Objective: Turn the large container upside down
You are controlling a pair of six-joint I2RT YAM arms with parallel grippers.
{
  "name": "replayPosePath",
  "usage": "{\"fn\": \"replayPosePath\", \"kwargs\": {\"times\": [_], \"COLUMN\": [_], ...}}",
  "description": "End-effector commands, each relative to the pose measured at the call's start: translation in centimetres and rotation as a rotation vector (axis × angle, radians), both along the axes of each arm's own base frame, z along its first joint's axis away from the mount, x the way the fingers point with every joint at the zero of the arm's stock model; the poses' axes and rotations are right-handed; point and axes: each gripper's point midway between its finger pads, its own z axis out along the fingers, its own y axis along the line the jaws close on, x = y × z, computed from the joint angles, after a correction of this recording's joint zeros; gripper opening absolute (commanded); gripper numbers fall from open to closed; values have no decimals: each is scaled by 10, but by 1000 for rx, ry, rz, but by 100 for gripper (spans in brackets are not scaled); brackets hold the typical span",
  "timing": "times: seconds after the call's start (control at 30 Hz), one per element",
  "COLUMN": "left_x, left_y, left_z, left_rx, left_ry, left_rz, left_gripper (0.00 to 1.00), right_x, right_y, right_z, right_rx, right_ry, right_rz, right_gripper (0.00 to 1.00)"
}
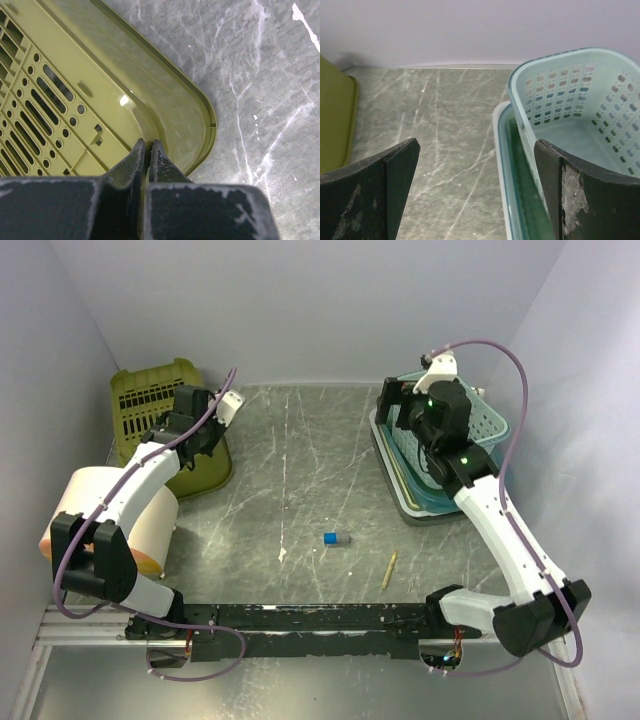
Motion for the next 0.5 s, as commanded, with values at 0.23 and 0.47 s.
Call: {"fn": "replayPosePath", "kwargs": {"times": [0.23, 0.47], "left_x": [19, 10], "left_y": [-19, -18], "left_z": [77, 116], "left_rx": [-82, -140], "left_ry": [-170, -253], "left_rz": [-87, -57], "left_gripper": [37, 77], "right_x": [44, 67], "right_y": [-10, -23], "right_z": [-37, -57], "right_rx": [-356, -376], "right_ry": [263, 349], "right_rz": [-14, -26], "right_gripper": [100, 99]}}
